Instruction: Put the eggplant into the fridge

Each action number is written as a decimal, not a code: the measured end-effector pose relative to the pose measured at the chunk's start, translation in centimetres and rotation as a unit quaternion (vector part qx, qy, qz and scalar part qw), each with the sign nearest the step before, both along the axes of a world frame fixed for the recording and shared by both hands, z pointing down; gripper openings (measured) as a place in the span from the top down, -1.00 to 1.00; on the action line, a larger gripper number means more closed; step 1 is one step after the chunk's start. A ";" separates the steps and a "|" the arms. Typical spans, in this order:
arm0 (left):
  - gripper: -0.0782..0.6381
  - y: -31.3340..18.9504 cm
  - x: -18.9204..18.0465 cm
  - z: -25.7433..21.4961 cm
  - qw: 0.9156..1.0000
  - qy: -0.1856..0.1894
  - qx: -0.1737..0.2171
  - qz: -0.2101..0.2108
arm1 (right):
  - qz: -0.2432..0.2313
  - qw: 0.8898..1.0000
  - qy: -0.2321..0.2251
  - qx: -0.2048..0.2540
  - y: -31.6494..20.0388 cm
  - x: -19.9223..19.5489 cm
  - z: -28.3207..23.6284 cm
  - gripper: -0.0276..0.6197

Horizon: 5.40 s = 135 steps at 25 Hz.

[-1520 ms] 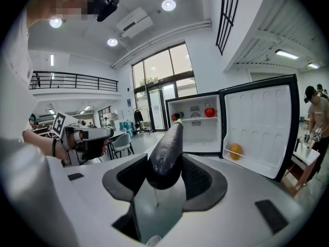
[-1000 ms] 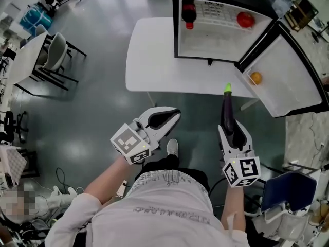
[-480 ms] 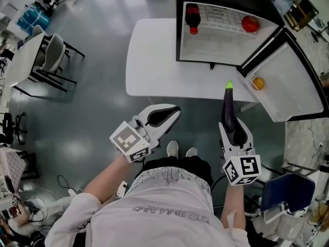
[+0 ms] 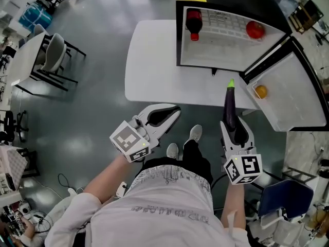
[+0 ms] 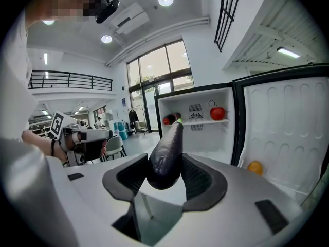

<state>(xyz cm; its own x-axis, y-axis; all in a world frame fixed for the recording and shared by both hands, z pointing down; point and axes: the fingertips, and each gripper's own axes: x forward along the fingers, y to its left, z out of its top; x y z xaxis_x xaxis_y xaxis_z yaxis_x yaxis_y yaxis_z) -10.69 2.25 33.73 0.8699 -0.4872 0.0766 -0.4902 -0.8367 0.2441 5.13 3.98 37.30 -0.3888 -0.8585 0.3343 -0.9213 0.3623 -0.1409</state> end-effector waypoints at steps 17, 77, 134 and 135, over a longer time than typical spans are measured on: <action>0.72 -9.0 6.0 1.1 1.000 -0.012 -0.017 -0.020 | -0.039 0.999 0.008 -0.025 -9.7 4.7 2.0 0.28; 0.76 -20.2 7.8 10.2 0.991 -0.113 -0.044 0.047 | 0.038 0.994 0.036 -0.097 -30.8 3.6 17.5 0.28; 0.76 -22.3 7.3 12.8 0.991 -0.116 -0.059 0.031 | 0.006 0.977 0.150 -0.151 -37.5 2.3 25.2 0.23; 0.76 -22.3 7.2 12.7 0.991 -0.115 -0.059 0.030 | 0.006 0.977 0.149 -0.151 -37.4 2.3 25.1 0.22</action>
<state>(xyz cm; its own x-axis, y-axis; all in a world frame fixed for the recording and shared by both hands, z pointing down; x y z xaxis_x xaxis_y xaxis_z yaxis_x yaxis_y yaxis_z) -3.45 -20.04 46.45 0.8499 -0.4106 0.3304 -0.4942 -0.8386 0.2291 7.47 -33.45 62.38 -0.2253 -0.7067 0.6707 -0.9419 0.3340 0.0356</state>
